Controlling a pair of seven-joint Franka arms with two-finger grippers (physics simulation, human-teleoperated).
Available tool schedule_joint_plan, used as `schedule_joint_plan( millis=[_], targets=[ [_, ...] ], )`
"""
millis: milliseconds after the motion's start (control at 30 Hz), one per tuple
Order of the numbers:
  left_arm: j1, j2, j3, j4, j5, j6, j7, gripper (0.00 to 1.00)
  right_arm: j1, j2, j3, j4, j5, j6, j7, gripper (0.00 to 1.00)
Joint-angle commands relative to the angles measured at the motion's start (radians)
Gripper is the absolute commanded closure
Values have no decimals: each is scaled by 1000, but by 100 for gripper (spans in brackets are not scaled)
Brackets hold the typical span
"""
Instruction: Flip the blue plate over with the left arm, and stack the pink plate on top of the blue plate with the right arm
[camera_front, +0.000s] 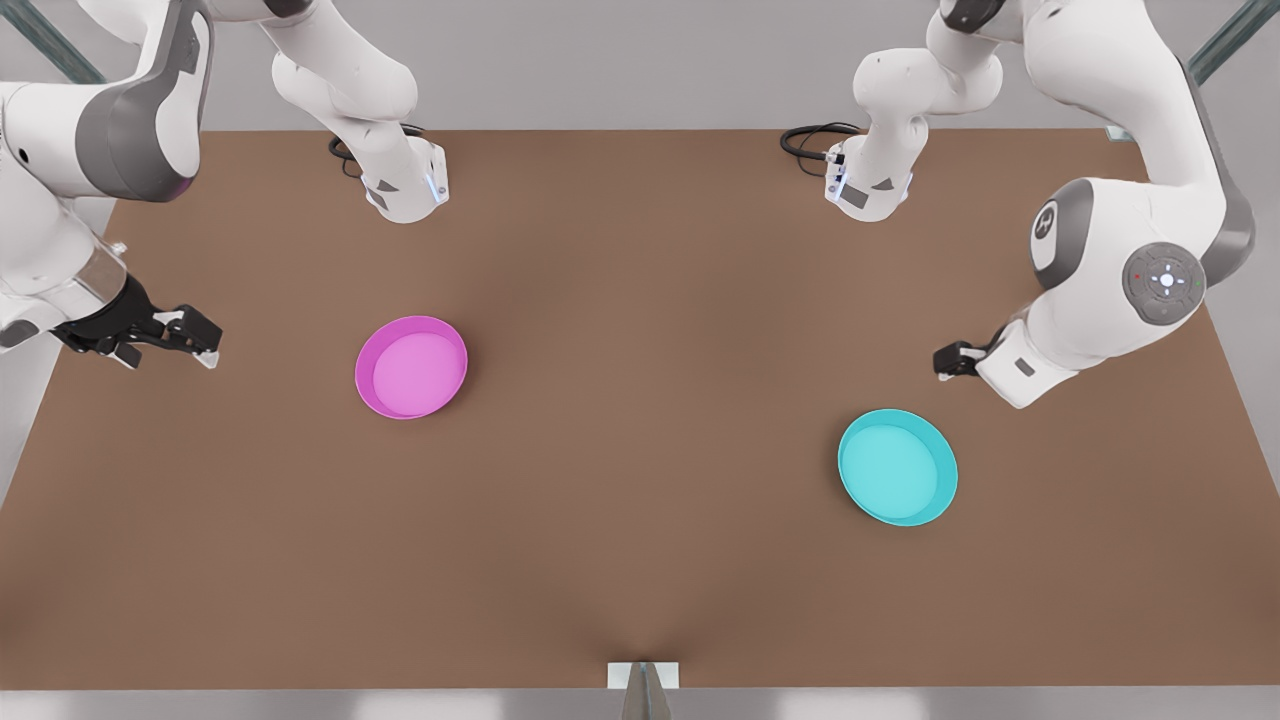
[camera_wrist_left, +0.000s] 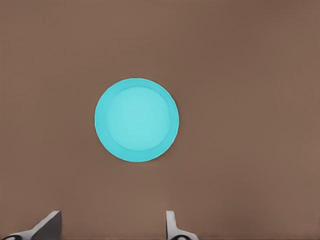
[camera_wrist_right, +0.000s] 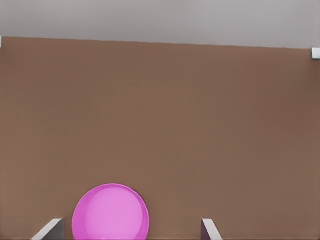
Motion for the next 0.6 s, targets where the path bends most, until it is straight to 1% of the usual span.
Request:
schedule_joint_plan(
  millis=[0, 33, 100, 167, 200, 233, 300, 567],
  targets=[
    [-1, 4, 0, -1, -7, 1, -1, 0, -1, 0, 0, 2, 1, 1, 1, 0],
    [-6, 29, 0, -1, -9, 9, -1, 0, -1, 3, -1, 2, 1, 1, 1, 0],
    [28, 150, 5, -4, -36, 15, -16, 0, -13, 11, -1, -3, 2, -3, 1, 0],
    [157, 288, 11, 18, -233, 47, 1, 0, -18, 26, -1, -2, 2, -3, -1, 0],
    [188, 320, 11, 22, -260, 53, 4, 0, -21, 26, -1, -5, 2, -1, -1, 0],
    [215, 336, 12, 9, -271, 134, 16, 0, -24, 50, -1, 0, 2, -1, -1, 0],
    [237, 394, 12, 7, -271, 201, 44, 0, -24, 67, -1, -5, 2, -3, -1, 0],
    [286, 488, 9, -36, -285, 300, 214, 0, -18, 64, -1, -6, -2, -18, 1, 0]
  ],
)
